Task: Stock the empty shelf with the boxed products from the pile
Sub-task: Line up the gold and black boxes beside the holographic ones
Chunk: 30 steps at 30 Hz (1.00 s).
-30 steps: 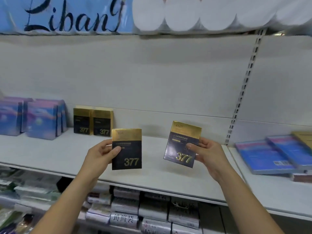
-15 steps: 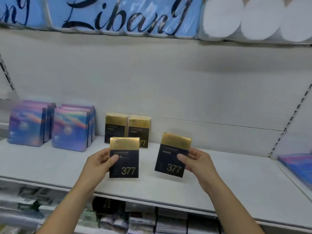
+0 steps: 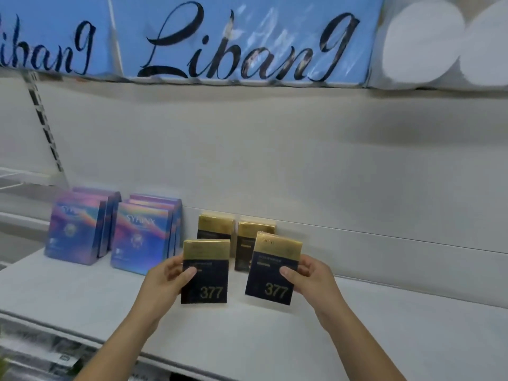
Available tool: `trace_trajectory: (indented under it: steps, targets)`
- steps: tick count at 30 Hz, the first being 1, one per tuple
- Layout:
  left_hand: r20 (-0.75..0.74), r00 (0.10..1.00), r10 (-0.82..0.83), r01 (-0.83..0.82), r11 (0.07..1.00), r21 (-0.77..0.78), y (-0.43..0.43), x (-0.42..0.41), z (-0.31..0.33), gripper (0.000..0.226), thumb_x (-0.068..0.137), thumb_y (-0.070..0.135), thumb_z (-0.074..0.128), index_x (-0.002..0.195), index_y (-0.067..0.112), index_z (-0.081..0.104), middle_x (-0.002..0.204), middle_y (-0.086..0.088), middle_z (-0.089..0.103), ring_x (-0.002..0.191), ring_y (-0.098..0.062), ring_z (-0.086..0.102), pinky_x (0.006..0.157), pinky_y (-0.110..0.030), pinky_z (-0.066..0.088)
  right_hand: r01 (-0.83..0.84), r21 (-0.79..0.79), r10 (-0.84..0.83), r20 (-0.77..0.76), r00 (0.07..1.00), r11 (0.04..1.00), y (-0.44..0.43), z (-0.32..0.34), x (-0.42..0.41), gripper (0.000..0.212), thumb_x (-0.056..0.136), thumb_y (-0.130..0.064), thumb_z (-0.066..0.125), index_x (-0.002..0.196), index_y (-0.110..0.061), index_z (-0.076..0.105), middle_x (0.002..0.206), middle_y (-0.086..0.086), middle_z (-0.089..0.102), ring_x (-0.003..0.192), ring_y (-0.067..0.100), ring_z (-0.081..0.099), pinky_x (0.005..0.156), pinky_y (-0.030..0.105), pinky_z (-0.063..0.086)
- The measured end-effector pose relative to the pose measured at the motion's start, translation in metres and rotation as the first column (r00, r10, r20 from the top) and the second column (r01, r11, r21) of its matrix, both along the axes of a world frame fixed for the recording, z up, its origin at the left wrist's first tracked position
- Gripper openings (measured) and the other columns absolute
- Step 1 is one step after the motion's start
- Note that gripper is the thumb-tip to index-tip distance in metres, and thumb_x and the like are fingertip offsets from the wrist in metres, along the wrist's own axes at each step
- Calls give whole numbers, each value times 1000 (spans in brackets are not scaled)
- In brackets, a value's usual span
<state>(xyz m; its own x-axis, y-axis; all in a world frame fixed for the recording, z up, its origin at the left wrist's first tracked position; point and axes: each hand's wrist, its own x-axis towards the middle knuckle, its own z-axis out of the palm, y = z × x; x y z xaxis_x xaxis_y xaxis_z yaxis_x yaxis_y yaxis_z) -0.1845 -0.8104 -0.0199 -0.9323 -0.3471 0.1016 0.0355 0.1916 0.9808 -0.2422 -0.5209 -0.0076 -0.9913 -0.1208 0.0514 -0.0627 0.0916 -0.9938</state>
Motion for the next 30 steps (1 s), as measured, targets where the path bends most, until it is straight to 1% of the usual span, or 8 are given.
trace_trajectory:
  steps: [4,9,13,17,21,24,27,30]
  targets:
    - [-21,1000,-15,14,998,-54,-10,-26,-5,28,97,19,65,102,45,60,101,17,68,97,-6,65,66,-16,53,45,16,-45,-22,999,999,-19,0,-15,21,93,-21,71,106,-35,65,99,-15,75,95,9,71,70,19,56]
    - [-2,1000,8,-8,995,-102,-22,-55,-18,31,97,23,64,125,33,57,104,14,62,94,-5,57,65,-12,48,105,89,-103,-23,994,990,-44,-10,-22,23,92,-22,71,99,-41,60,99,-20,69,94,5,66,70,17,54]
    - [-2,999,33,-33,988,-153,-33,-71,-23,48,96,28,66,142,26,55,129,2,63,112,-13,54,85,-28,53,153,124,-148,-51,988,980,-56,-13,-32,22,92,-23,72,105,-38,62,101,-18,69,94,4,65,68,15,52]
    - [-16,998,54,-56,979,-195,-39,-82,-27,51,96,28,66,145,23,54,133,-2,63,121,-21,58,95,-39,53,220,201,-205,-96,974,955,-65,-21,-39,29,89,-28,75,115,-32,65,105,-15,70,98,8,67,67,13,54]
    - [-36,997,63,-69,972,-227,-37,-89,-30,48,96,28,66,143,23,56,132,-1,63,110,-11,54,91,-32,52,297,271,-257,-172,951,916,-67,-23,-40,36,87,-27,78,119,-28,61,97,-18,65,89,5,64,58,7,50]
    - [-52,996,72,-83,962,-259,-36,-93,-28,48,96,26,66,142,20,56,132,0,60,108,-8,50,86,-26,48,342,271,-289,-219,932,899,-69,-21,-40,50,85,-25,80,125,-33,52,93,-17,63,83,4,63,53,5,48]
    - [-68,996,63,-79,957,-280,-36,-96,-29,44,96,25,67,139,20,58,128,0,61,108,-9,52,83,-20,46,384,281,-314,-264,912,879,-71,-19,-41,57,82,-26,82,130,-33,53,97,-12,65,83,3,62,54,6,46]
    - [-82,995,58,-79,957,-279,-37,-99,-31,41,96,24,67,136,20,60,126,1,61,110,-13,56,84,-21,48,403,296,-316,-301,900,866,-73,-19,-43,55,82,-27,82,131,-33,57,100,-11,64,83,2,61,58,4,44]
